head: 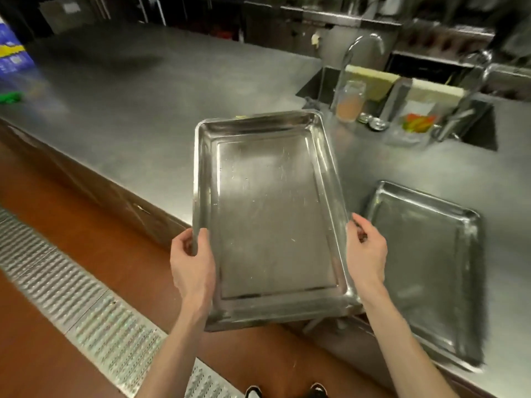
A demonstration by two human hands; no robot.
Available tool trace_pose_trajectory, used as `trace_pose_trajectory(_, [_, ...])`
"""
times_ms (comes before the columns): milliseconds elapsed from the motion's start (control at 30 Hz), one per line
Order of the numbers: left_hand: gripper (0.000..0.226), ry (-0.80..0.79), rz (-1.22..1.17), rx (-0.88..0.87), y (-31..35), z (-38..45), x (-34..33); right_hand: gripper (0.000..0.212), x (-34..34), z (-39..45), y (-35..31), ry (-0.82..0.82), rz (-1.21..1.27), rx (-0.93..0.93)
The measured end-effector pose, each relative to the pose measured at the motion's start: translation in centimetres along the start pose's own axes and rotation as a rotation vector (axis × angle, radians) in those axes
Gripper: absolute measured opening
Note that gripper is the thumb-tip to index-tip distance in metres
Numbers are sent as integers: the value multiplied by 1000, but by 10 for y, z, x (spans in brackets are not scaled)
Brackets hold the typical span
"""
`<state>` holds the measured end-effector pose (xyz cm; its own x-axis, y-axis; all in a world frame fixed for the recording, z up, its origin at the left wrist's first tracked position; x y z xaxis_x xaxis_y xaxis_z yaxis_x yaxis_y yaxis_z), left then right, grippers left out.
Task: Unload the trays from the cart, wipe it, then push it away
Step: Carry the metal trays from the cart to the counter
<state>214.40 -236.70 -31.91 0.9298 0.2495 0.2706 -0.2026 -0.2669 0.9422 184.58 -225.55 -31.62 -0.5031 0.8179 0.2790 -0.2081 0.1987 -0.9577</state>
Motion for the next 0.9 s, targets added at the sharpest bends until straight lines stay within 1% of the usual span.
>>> trace_pose_trajectory(233, [40,-201,37,-4,14,-28,-105,33,91,26,34,226,-56,-40])
trace_pose_trajectory(433, [40,-323,33,-24,13,-80,-174,34,170,36,66,314,-75,-75])
trace_pose_trajectory(600, [38,-408,53,-32,1,-124,-219,33,224,44,95,378,-18,-106])
trace_pose_trajectory(733, [41,-493,94,-83,-12,-154,-249,33,260,44,120,412,-19,-140])
trace_pose_trajectory(800, [43,-527,130,-89,-19,-165,-259,30,272,40,131,439,-27,-143])
trace_pose_trajectory(900, [47,-532,190,-124,-27,-177,-269,30,279,32,149,483,-27,-167])
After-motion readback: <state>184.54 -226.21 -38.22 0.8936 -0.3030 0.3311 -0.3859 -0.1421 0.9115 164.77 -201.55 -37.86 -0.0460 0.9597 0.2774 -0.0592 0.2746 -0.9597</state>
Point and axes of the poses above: each hand's wrist, its own z-axis towards the middle knuckle, its own x-axis out of the back of the hand, y = z × x, the point moved 2 cm from there along z, towards the middle knuckle, and after that the axes turned 5 degrees about x, right-handed, at the moved point
